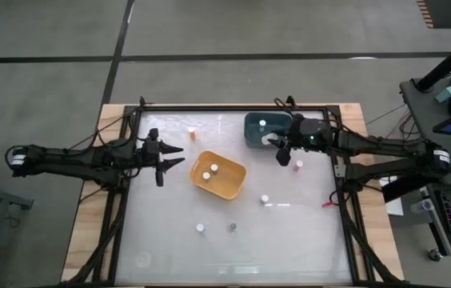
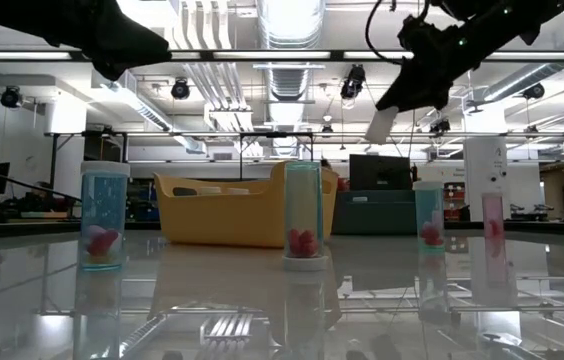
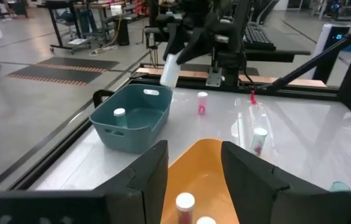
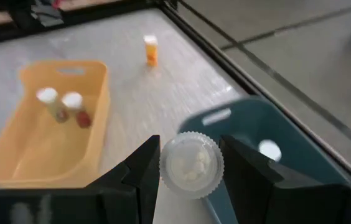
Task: Pick and place medicine bottles into bin by pill shape (circle, oval)
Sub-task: Put the white pill bottle into the blue bin
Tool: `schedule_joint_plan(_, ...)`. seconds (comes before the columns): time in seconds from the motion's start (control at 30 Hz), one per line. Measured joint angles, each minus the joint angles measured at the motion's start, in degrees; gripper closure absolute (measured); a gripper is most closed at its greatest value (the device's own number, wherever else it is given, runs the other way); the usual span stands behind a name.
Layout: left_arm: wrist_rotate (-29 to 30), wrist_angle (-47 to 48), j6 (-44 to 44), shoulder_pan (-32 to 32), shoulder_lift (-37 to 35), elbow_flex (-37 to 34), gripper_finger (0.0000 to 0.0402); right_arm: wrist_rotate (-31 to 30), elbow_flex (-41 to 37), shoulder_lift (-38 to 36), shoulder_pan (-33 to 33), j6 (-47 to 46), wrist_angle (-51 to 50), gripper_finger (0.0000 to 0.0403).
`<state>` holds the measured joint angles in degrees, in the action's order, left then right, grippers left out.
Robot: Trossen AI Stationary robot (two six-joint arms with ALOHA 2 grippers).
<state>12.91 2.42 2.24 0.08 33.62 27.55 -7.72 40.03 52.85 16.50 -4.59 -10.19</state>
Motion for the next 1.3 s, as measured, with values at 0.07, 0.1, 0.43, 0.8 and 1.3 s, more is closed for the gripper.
schedule_joint_plan(0.07,-0.02,0.0,-0.02,0.21,-0.53,0.0,0.0267,0.0,0.0,0.21,0.91,-0.04,-1.6,0.0259)
schedule_joint_plan(0.1,0.0,0.07,0.02,0.34,-0.85,0.0,0.0267,0.02,0.0,0.21,1.55,-0.08,-2.45,0.0259)
schedule_joint_plan(0.43,0.0,0.87,0.13,0.34,-4.0,0.0,0.0267,-1.56,0.0,1.94,9.73,-3.89,-5.95,0.0259)
schedule_joint_plan(0.8,1.09,1.01,0.13,0.34,-4.65,0.0,0.0267,-1.51,0.49,13.93,17.94,-3.88,0.26,0.0259)
schedule_joint_plan(1.3,2.74,0.8,0.35,0.34,-4.63,0.0,0.0267,-1.76,4.02,23.91,19.44,-3.79,0.31,0.0259)
